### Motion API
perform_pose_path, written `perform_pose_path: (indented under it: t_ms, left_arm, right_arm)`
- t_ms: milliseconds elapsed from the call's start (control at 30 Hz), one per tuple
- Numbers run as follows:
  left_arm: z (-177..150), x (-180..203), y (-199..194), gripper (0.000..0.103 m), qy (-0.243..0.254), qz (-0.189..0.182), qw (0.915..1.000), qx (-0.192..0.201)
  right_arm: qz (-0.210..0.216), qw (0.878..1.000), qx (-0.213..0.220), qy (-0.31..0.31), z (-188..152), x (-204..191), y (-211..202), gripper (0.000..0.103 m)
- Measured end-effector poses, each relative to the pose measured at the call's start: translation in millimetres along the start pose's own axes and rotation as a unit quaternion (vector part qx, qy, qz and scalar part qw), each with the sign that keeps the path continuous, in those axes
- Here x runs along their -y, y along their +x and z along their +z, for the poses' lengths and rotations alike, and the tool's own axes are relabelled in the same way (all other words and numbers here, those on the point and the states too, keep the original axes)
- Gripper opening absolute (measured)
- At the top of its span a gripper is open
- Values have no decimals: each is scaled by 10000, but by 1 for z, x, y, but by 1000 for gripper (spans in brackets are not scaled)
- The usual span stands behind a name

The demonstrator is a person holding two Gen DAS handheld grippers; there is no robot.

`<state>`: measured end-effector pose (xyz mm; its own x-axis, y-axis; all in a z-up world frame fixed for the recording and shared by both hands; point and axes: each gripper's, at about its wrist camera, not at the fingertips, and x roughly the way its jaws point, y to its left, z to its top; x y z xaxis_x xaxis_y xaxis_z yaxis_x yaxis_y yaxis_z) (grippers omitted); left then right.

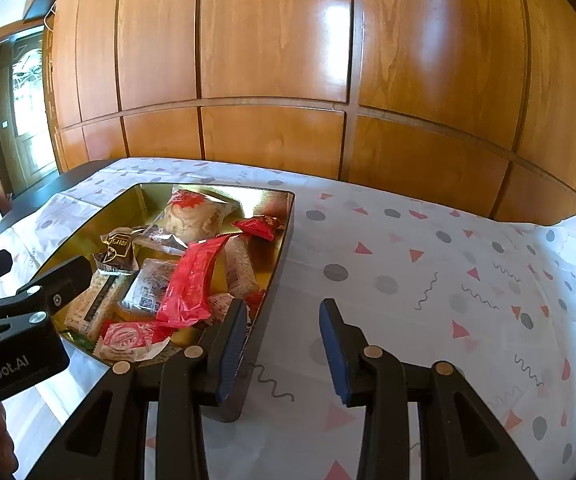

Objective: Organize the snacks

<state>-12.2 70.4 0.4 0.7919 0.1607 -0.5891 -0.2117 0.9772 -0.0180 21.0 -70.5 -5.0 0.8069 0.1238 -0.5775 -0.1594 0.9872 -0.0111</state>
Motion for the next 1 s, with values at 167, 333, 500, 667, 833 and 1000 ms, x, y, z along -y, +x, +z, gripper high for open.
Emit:
perform_pose_path:
  t_ms: [167, 333, 500, 667, 833, 1000]
  left_arm:
    - [0, 0, 0, 103, -1, 8, 10000, 0]
    - [0, -1, 0, 103, 3, 14, 10000, 7]
    - [0, -1, 0, 103, -14, 25, 10000, 11]
    - [0, -3, 0, 103, -18, 27, 10000, 10]
    - [0, -4, 0, 103, -1, -9, 10000, 28]
    - [1, -3, -5, 100, 87, 57, 9997, 223]
  right_arm:
    - [13, 10000, -3, -16, 0, -1, 0, 38]
    - [17, 10000, -1, -28, 0, -2, 1, 38]
    - [13, 10000, -3, -28, 0, -2, 1, 38]
    - [27, 10000, -13, -41, 0, -3, 1, 38]
    - [43, 10000, -9, -50, -1, -2, 1, 38]
    - [51, 10000, 20, -5, 2, 6, 1, 38]
